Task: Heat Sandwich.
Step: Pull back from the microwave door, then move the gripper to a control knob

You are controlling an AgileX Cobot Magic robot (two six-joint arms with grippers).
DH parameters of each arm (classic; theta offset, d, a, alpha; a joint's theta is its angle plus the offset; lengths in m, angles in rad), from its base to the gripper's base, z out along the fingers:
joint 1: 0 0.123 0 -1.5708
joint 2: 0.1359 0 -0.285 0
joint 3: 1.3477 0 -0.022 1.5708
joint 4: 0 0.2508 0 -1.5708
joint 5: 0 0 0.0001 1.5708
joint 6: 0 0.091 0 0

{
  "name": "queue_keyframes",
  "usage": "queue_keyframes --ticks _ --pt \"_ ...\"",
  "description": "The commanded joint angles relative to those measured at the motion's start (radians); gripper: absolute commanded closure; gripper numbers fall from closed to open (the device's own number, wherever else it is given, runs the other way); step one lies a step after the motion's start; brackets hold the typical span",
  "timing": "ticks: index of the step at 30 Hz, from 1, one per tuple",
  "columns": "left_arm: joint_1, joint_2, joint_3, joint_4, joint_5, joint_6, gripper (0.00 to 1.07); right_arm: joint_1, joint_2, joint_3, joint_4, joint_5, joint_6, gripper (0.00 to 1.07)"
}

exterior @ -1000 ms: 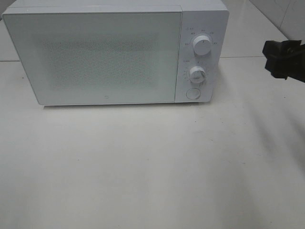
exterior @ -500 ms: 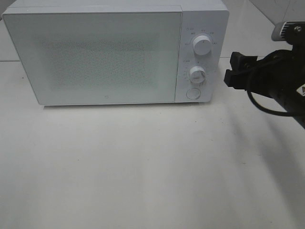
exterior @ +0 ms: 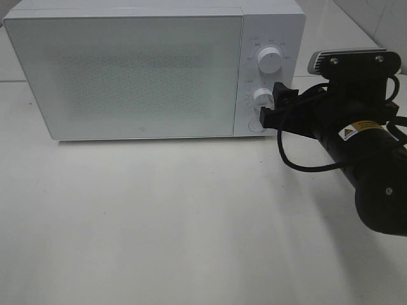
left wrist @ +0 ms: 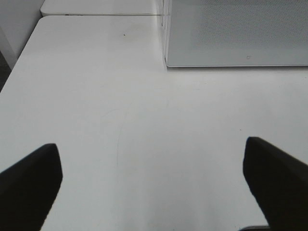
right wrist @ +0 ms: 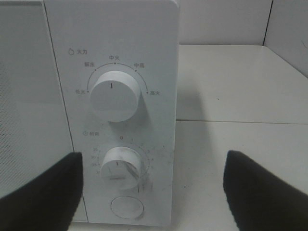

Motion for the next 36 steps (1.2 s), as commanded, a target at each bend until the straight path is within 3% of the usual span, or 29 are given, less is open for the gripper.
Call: queue_keyframes --ticks 1,36 --pt "0.0 -0.027 0.003 -0.006 -0.005 0.001 0.1 0.003 0.025 -0.023 -0.002 -0.01 0.006 0.31" --pt "0.0 -0.027 0.003 -0.006 -0.005 0.001 0.1 -0.028 0.373 -0.338 0.005 0.007 -0.006 0.31"
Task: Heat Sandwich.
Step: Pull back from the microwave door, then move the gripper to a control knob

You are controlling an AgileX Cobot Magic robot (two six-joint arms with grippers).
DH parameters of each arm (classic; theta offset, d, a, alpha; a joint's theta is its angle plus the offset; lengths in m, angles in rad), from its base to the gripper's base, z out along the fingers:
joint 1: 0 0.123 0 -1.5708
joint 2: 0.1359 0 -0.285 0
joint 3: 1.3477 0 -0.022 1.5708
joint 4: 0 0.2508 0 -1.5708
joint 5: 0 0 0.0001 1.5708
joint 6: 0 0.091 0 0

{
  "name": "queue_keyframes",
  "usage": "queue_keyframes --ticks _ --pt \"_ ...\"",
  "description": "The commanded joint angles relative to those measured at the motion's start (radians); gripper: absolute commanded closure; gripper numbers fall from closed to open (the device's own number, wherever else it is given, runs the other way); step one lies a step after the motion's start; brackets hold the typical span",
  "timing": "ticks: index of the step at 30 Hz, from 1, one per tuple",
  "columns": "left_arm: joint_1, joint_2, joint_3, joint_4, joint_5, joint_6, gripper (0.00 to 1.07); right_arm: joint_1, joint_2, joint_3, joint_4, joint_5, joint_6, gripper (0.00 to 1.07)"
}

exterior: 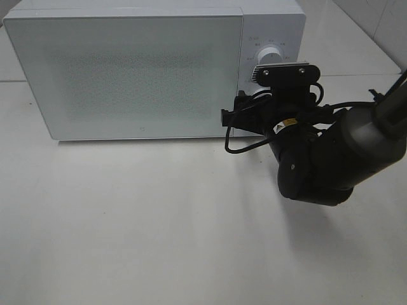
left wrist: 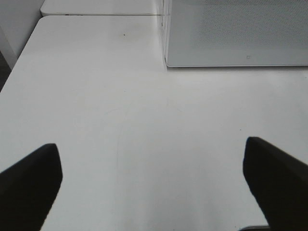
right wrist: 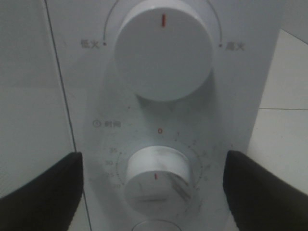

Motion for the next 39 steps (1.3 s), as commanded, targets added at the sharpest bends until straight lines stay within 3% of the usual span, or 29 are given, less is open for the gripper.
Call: queue_keyframes --ticks 1,7,12,13,14,17,18,22,39 --pt "0.0 -0.027 0.003 -0.006 -0.005 0.001 0.1 -0.005 0.017 -0.024 -0.001 0.004 -0.012 0.31" --pt "0.0 -0.027 0.003 -0.006 -0.005 0.001 0.1 -0.01 0.021 -0.025 -0.001 0.002 -0.012 0.31" --pt "0.0 -0.027 0.003 -0.006 -0.005 0.001 0.1 -0.01 0.021 -0.025 -0.001 0.003 -0.012 0.38" --pt "0.0 -0.027 0.003 -0.006 -0.005 0.001 0.1 -0.01 0.021 -0.025 -0.001 0.003 -0.012 0.48" --pt "0.0 -0.027 0.003 -0.006 -0.005 0.001 0.1 -0.01 0.021 -0.025 -0.001 0.003 -0.012 0.48" --pt "0.0 -0.027 0.003 -0.006 -0.005 0.001 0.1 -0.01 0.021 -0.025 -0.001 0.003 -0.012 0.66" --pt "0.0 -0.027 0.003 -0.006 -0.005 0.001 0.1 -0.01 0.021 -0.025 -0.002 0.003 -0.012 0.79" --pt "0.0 -0.027 0.003 -0.006 -0.005 0.001 0.1 -0.01 0.021 -0.025 -0.002 0.003 -0.012 0.91" --pt "0.0 -0.027 0.003 -0.006 -0.005 0.001 0.1 -0.01 0.021 -0.025 -0.006 -0.003 0.007 0.95"
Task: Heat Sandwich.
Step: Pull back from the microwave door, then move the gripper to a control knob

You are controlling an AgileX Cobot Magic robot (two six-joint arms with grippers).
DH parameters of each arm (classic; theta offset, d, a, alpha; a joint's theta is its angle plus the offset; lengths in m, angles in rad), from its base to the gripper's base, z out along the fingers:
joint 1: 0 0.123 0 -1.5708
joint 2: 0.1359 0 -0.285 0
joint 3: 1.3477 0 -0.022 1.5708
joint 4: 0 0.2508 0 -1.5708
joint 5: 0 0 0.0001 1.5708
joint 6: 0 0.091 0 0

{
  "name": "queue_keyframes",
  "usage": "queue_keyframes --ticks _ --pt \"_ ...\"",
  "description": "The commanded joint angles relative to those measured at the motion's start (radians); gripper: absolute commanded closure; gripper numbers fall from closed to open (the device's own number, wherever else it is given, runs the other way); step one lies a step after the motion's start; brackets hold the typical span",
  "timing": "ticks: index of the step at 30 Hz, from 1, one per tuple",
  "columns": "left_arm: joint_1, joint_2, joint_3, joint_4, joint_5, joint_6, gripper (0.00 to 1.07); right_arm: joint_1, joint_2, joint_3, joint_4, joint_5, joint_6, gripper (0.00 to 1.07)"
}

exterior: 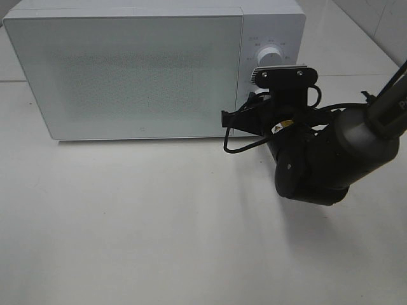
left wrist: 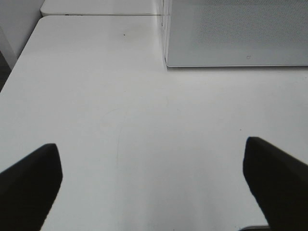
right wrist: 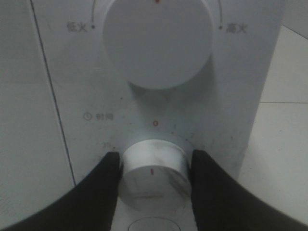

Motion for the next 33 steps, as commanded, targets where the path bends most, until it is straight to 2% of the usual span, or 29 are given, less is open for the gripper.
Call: queue_keyframes --ticks 1,3,10,13,33 --pt "0.0 -0.027 0.003 -0.006 -0.005 0.001 0.1 -0.003 0.0 -0.01 -0.019 -0.007 0.003 0.96" --pt "0.0 -0.027 0.003 -0.006 -0.005 0.001 0.1 -0.003 0.0 -0.01 -0.022 -0.012 0.014 0.99" --pt "0.0 -0.027 0.003 -0.006 -0.005 0.001 0.1 -0.003 0.0 -0.01 -0.054 -0.037 0.125 0.98" --pt "0.0 -0.027 0.003 -0.006 -0.005 0.001 0.1 -0.003 0.0 -0.01 -0.102 -0.076 0.296 0.98" --pt "0.0 -0.027 0.003 -0.006 -0.005 0.001 0.1 -0.003 0.0 -0.01 -0.095 -0.107 0.991 0.97"
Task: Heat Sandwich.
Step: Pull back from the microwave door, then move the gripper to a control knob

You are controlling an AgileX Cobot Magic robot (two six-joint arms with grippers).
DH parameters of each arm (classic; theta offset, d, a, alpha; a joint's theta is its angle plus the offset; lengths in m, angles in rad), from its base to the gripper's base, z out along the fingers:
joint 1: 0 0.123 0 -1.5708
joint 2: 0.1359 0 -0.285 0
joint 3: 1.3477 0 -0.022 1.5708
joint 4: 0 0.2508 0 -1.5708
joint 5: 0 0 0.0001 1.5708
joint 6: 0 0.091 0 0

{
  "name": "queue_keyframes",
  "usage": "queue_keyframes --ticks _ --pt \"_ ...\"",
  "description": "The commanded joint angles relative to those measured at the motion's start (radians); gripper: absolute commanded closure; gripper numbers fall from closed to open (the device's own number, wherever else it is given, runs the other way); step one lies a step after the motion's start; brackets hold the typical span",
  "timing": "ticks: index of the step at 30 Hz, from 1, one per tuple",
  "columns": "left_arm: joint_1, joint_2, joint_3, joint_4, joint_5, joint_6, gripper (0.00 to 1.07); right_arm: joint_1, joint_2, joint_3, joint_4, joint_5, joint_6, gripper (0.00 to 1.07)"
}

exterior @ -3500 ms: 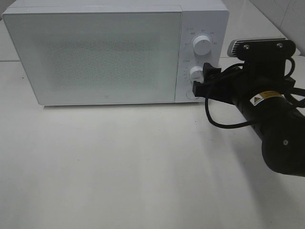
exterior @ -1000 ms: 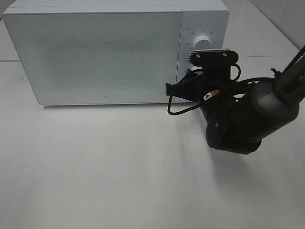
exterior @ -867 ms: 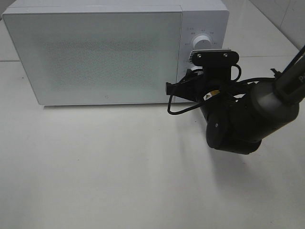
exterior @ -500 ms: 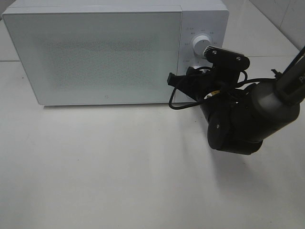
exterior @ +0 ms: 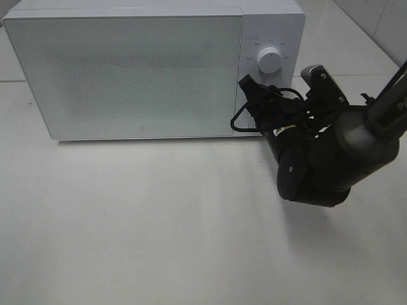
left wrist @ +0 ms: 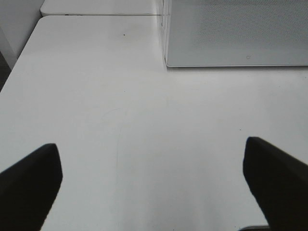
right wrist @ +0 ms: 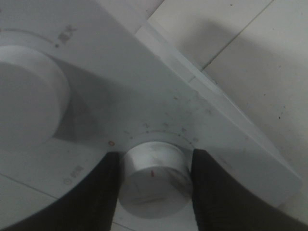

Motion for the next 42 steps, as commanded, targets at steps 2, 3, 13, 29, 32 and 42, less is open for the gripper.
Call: queue_keyframes --ticks 2,3,13,29,32,42 --pt "0.0 -0.027 0.003 -0.006 -0.005 0.001 0.1 0.002 -0.009 -0.012 -0.072 -0.08 0.189 0.97" --pt "0.0 -0.027 0.003 -0.006 -0.005 0.001 0.1 0.002 -0.009 -0.012 -0.072 -0.08 0.221 0.97" --pt "0.0 -0.027 0.003 -0.006 -0.005 0.001 0.1 0.002 -0.009 -0.012 -0.072 -0.08 0.537 0.97" --pt "0.0 -0.027 0.003 -0.006 -0.005 0.001 0.1 0.002 -0.009 -0.012 -0.062 -0.11 0.88 0.96" --pt "0.0 -0.027 0.003 -0.006 -0.005 0.001 0.1 0.002 -0.009 -0.012 -0.068 -0.111 0.88 0.96" --pt "0.0 -0.027 0.003 -0.006 -0.005 0.001 0.1 0.002 -0.009 -0.01 -0.068 -0.111 0.859 0.93"
